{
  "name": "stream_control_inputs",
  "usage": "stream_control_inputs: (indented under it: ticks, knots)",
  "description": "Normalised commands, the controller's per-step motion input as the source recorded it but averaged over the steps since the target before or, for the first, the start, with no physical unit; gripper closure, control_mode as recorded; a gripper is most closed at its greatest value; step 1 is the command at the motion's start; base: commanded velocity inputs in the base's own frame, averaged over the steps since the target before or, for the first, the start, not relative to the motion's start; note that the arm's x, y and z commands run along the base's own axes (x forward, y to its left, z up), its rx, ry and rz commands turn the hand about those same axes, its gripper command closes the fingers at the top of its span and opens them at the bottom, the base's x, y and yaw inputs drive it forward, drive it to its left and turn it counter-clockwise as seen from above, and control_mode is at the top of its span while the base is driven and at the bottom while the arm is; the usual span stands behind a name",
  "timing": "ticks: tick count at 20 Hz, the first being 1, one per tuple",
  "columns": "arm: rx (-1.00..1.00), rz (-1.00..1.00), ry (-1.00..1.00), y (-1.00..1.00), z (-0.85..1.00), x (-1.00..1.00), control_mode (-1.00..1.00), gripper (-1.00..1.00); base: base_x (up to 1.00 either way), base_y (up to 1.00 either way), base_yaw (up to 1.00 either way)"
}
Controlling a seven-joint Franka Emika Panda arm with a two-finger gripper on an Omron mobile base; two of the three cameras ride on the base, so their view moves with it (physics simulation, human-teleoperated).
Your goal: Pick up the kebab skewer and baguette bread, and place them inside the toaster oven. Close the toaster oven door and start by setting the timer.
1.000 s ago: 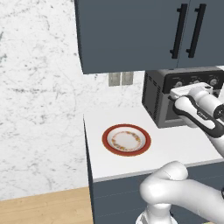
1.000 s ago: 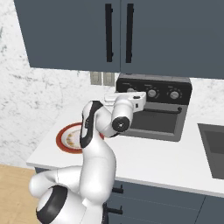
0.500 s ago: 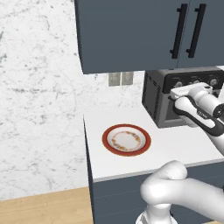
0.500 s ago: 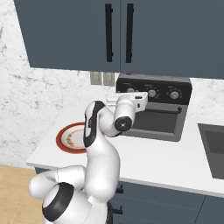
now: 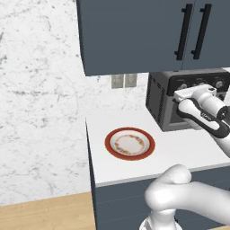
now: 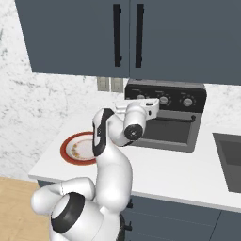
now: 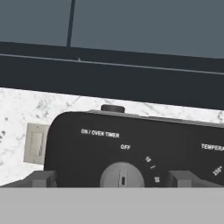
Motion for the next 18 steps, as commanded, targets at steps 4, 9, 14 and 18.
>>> stream_control_inputs:
  ticks: [4, 9, 14, 18]
  knots:
    - [0.00, 0.00, 0.00, 0.00, 0.00, 0.05, -1.00, -1.00, 0.00, 0.00, 0.00]
    - [0.00, 0.00, 0.00, -0.04, -0.03, 0.10, -1.00, -1.00, 0.00, 0.00, 0.00]
    - [0.00, 0.00, 0.00, -0.12, 0.00, 0.06, -1.00, -1.00, 0.00, 0.00, 0.00]
    - [0.00, 0.00, 0.00, -0.10, -0.02, 0.00, -1.00, -1.00, 0.00, 0.00, 0.00]
